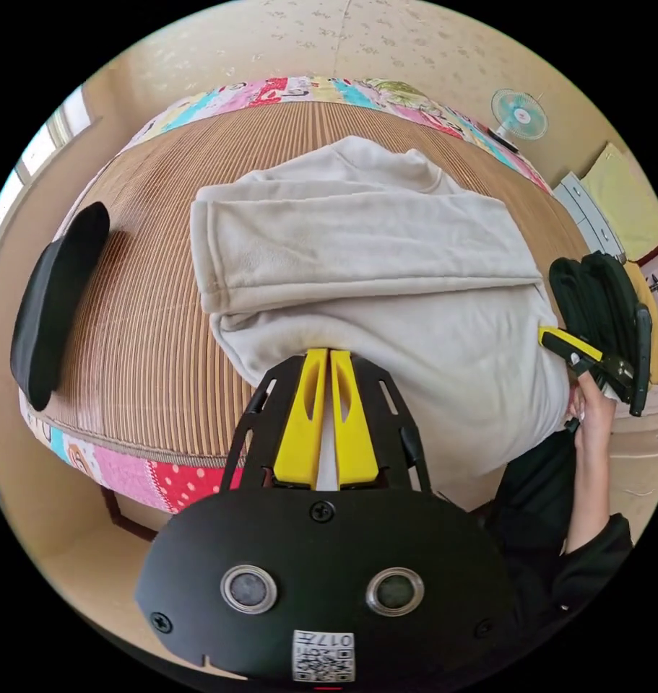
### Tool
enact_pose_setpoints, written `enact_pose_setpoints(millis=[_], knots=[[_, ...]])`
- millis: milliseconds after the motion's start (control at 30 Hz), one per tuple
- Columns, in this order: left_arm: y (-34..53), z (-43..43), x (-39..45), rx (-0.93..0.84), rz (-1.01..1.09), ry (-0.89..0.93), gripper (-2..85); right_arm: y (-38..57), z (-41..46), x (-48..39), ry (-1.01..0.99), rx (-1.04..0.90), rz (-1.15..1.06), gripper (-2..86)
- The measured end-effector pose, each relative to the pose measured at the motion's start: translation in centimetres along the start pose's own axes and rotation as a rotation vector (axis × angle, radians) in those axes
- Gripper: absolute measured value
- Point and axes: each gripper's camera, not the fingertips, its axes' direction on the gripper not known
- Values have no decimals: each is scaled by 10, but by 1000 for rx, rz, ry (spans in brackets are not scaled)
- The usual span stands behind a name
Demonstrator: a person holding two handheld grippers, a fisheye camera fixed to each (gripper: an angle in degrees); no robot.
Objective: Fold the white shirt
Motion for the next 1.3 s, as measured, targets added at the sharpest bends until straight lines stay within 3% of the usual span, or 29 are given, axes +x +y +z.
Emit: enact_pose_setpoints(millis=[233,467,600,833,1000,1133,1300], knots=[[-49,16,36,-71,137,-146,-10,-32,17,4,6,31,-8,4],[-48,33,45,219,139,-258,-10,-46,31,27,-76,119,72,4],[-59,39,50,253,117,-323,-10,-45,34,22,-54,143,85,4],[-78,37,4,266,53,-106,-10,-43,40,-15,158,162,62,4],[-77,34,-7,265,42,-66,-10,-39,36,0,69,175,100,4],[-76,29,-1,266,67,-118,-9,-37,34,-14,137,172,75,4],[-59,5,-42,169,3,62,1,-35,29,-7,95,174,86,3]])
